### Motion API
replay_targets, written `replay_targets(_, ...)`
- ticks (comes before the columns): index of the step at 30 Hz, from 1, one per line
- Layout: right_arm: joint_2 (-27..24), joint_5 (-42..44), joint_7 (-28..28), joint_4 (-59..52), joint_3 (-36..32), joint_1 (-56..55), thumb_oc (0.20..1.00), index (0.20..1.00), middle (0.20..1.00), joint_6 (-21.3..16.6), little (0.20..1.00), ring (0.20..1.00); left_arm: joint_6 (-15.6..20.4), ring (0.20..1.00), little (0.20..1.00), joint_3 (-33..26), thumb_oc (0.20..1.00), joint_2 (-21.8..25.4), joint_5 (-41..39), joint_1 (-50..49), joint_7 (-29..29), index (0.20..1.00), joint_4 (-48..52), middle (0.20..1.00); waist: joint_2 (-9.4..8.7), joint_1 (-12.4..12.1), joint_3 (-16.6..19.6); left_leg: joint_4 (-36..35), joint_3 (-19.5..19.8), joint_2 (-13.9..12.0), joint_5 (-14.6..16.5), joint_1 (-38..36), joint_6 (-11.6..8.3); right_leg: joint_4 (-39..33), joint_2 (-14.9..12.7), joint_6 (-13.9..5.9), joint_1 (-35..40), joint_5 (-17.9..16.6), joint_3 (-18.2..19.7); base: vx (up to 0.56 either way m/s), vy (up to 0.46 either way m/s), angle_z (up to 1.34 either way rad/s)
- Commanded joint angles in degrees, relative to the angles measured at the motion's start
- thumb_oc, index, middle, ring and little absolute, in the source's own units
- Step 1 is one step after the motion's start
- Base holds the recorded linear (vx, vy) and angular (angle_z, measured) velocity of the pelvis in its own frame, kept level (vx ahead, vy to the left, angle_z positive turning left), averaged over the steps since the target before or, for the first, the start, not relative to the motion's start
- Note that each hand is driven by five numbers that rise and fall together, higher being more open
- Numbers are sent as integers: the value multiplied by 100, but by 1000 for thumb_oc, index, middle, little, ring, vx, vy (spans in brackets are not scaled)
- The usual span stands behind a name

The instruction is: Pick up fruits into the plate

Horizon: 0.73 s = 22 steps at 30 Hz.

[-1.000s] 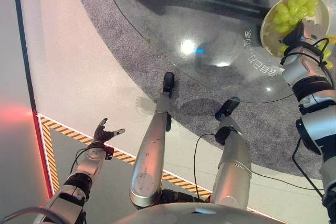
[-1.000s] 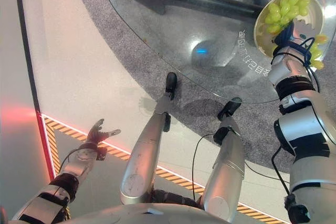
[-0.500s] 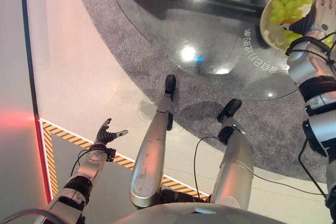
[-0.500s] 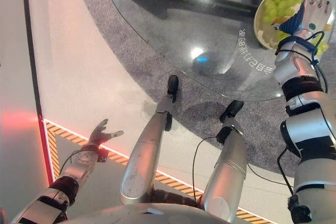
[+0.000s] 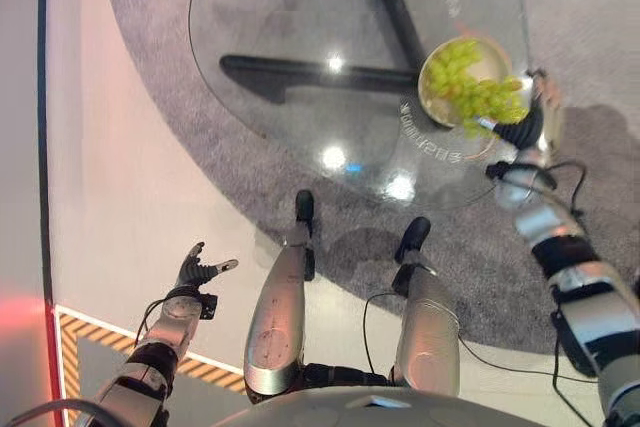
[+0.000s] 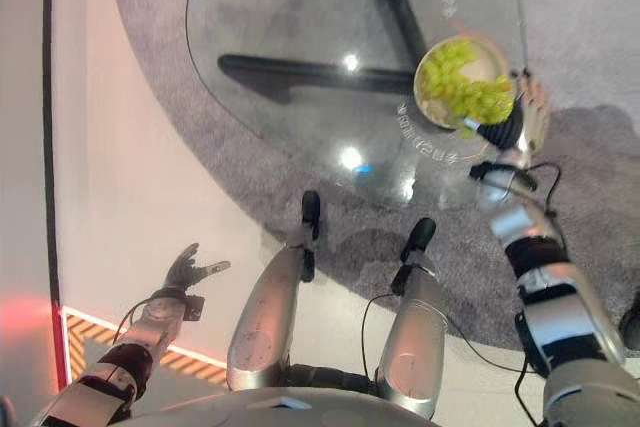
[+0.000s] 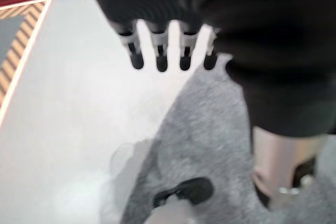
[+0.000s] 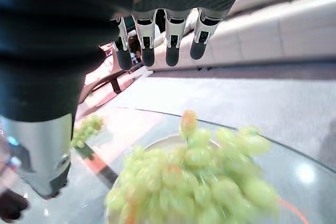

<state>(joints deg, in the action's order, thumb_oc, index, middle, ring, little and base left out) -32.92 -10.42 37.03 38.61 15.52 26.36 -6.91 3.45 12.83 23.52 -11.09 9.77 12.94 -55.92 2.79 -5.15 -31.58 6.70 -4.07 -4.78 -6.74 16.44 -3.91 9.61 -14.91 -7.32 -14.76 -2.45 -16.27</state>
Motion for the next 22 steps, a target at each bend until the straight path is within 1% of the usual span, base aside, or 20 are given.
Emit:
replay_targets(1,11,-351,-685,-231,152,-817,1000,1000,1000,-468,1000,1000,-392,1000,1000,-36,1000,-167,545,-412,-398,1000,-603,1000,-192,204,554,69,-296,181,858,-485,56,103,375,70,315,426,-77,168,35,-22)
replay_targets(2,135,-509,-848,-220,214,-1097,1000,1000,1000,-526,1000,1000,-450,1000,1000,-27,1000,-203,645,-456,-397,1000,-725,1000,-232,275,717,-12,-343,142,868,-661,39,-35,383,55,506,411,-52,154,29,-21)
replay_targets(3,238,-513,-1024,-225,279,-1291,1000,1000,1000,-504,1000,1000,-486,1000,1000,-25,1000,-232,672,-476,-391,1000,-819,1000,-273,334,864,-96,-377,122,852,-772,32,-165,388,37,635,373,-35,92,6,-16)
replay_targets(4,270,-418,-1154,-230,303,-1353,1000,1000,1000,-460,1000,1000,-473,1000,1000,-24,1000,-242,667,-485,-390,1000,-850,1000,-290,356,914,-129,-388,115,850,-813,31,-211,389,28,681,361,-28,47,-12,-18)
replay_targets(5,407,-345,-1327,-210,330,-1592,1000,1000,1000,-425,1000,1000,-487,1000,1000,-30,1000,-266,682,-497,-401,1000,-927,1000,-331,414,1066,-222,-430,77,844,-951,23,-319,369,-1,804,326,-26,26,-19,-20)
replay_targets(8,658,-132,-1527,81,262,-1996,1000,1000,1000,-443,1000,1000,-655,1000,1000,-31,1000,-351,857,-561,-501,1000,-1103,1000,-388,540,1454,-305,-520,26,877,-1206,20,-471,349,-47,1038,271,42,79,-1,-25)
replay_targets(9,699,-130,-1572,158,236,-2054,1000,1000,1000,-457,1000,1000,-662,1000,1000,-20,1000,-369,913,-578,-506,1000,-1132,1000,-392,561,1520,-312,-534,15,883,-1243,18,-492,349,-52,1077,265,55,75,16,-21)
replay_targets(10,819,-167,-1642,432,223,-2187,1000,1000,1000,-495,1000,1000,-734,1000,1000,2,1000,-423,953,-610,-535,1000,-1230,1000,-381,614,1708,-389,-572,-17,888,-1396,15,-563,355,-66,1205,251,98,52,13,-14)
replay_targets(11,845,-184,-1651,485,218,-2221,1000,1000,1000,-503,1000,1000,-757,1000,1000,1,1000,-434,975,-617,-558,1000,-1246,1000,-379,623,1744,-414,-584,-27,887,-1435,14,-581,356,-71,1237,248,104,77,11,-14)
replay_targets(13,1008,-254,-1662,800,172,-2416,1000,1000,1000,-477,1000,1000,-846,1000,1000,-16,1000,-496,1010,-646,-672,1000,-1337,1000,-374,680,1985,-543,-660,-99,877,-1648,-4,-688,341,-108,1429,235,111,60,-2,-12)
replay_targets(14,1022,-249,-1662,833,170,-2429,1000,1000,1000,-462,1000,1000,-850,1000,1000,-18,1000,-501,1019,-648,-678,1000,-1345,1000,-375,683,2001,-557,-667,-102,877,-1669,-6,-699,341,-111,1447,233,112,49,-4,-9)
replay_targets(15,1138,-189,-1683,1225,132,-2501,1000,1000,1000,-472,1000,1000,-878,1000,1000,-3,1000,-545,1168,-658,-695,1000,-1416,1000,-369,704,2127,-628,-712,-147,867,-1782,-17,-745,333,-127,1552,229,111,20,-8,-7)
replay_targets(18,1302,26,-1875,1941,15,-2533,1000,1000,1000,-426,1000,1000,-976,1000,1000,21,1000,-593,1367,-635,-807,1000,-1588,1000,-372,711,2289,-705,-744,-192,876,-1952,-27,-805,325,-138,1713,240,97,36,-18,-8)
replay_targets(22,1420,374,-2196,2577,-169,-2517,1000,1000,1000,-219,1000,1000,-1068,1000,1000,-31,1000,-610,1499,-664,-904,1000,-1758,1000,-377,701,2405,-692,-743,-218,921,-2098,-24,-811,336,-131,1856,274,116,48,-9,-5)
